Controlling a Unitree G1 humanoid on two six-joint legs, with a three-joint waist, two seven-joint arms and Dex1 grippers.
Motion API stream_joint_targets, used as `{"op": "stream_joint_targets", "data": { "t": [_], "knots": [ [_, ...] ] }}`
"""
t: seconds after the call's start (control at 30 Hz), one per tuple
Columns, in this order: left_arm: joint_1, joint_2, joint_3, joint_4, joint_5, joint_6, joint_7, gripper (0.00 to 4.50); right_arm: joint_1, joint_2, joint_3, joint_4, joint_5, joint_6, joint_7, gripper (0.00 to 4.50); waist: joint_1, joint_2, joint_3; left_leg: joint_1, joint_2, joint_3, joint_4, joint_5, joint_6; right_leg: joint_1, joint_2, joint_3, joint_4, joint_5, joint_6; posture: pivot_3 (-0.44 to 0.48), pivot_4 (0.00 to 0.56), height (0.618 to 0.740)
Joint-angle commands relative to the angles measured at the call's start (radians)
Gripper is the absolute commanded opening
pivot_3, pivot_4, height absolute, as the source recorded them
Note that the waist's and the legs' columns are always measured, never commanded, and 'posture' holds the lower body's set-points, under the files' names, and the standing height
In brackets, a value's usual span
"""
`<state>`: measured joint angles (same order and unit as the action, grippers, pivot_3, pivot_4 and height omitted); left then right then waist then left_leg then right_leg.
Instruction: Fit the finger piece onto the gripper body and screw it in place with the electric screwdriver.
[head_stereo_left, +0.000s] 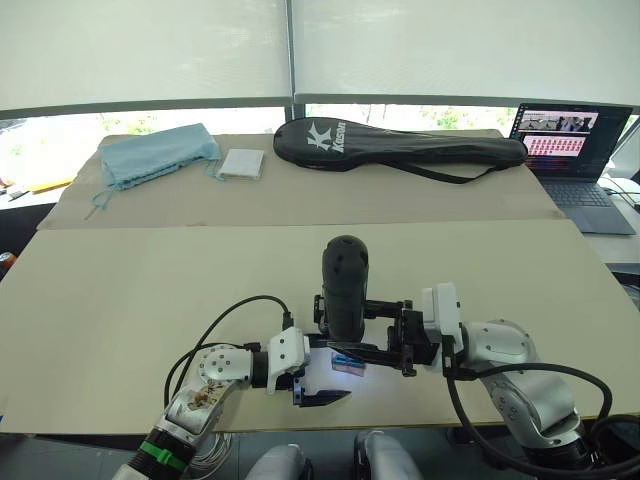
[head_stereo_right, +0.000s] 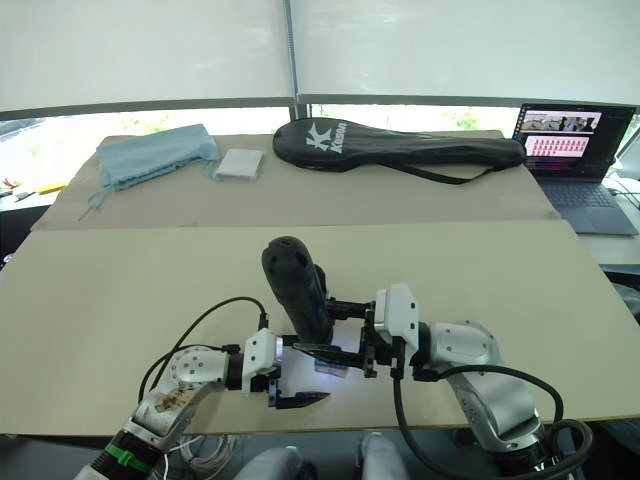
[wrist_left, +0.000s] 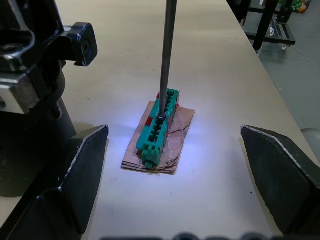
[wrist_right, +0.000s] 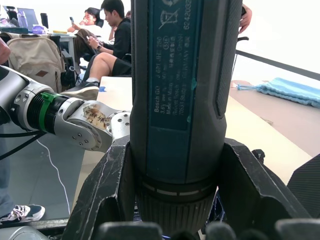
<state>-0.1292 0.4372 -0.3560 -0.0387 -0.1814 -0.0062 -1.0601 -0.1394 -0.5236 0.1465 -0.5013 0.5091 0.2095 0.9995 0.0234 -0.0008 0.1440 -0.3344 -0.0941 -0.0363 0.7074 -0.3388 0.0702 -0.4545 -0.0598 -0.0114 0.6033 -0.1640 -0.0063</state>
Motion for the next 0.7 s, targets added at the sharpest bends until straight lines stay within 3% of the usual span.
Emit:
{"op": "stream_joint_targets", "data": {
  "t": [0.03, 0.7],
  "knots": [
    [0.018, 0.004, -0.020, 0.044, 0.016, 0.023, -0.002, 4.45, 0.000, -0.009, -0.014, -0.016, 0.011, -0.008, 0.002, 1.90, 0.000, 0.000, 0.000, 0.000, 0.000, 0.000, 0.000, 0.000, 0.000, 0.000, 0.000, 0.000, 0.000, 0.000, 0.000, 0.000, 0.150, 0.740],
    [0.018, 0.011, 0.002, 0.038, 0.001, 0.004, -0.012, 4.45, -0.009, -0.009, -0.017, -0.009, 0.018, -0.018, 0.012, 1.90, -0.002, 0.000, 0.000, 0.000, 0.000, 0.000, 0.000, 0.000, 0.000, 0.000, 0.000, 0.000, 0.000, 0.000, 0.000, 0.000, 0.150, 0.740]
  ]
}}
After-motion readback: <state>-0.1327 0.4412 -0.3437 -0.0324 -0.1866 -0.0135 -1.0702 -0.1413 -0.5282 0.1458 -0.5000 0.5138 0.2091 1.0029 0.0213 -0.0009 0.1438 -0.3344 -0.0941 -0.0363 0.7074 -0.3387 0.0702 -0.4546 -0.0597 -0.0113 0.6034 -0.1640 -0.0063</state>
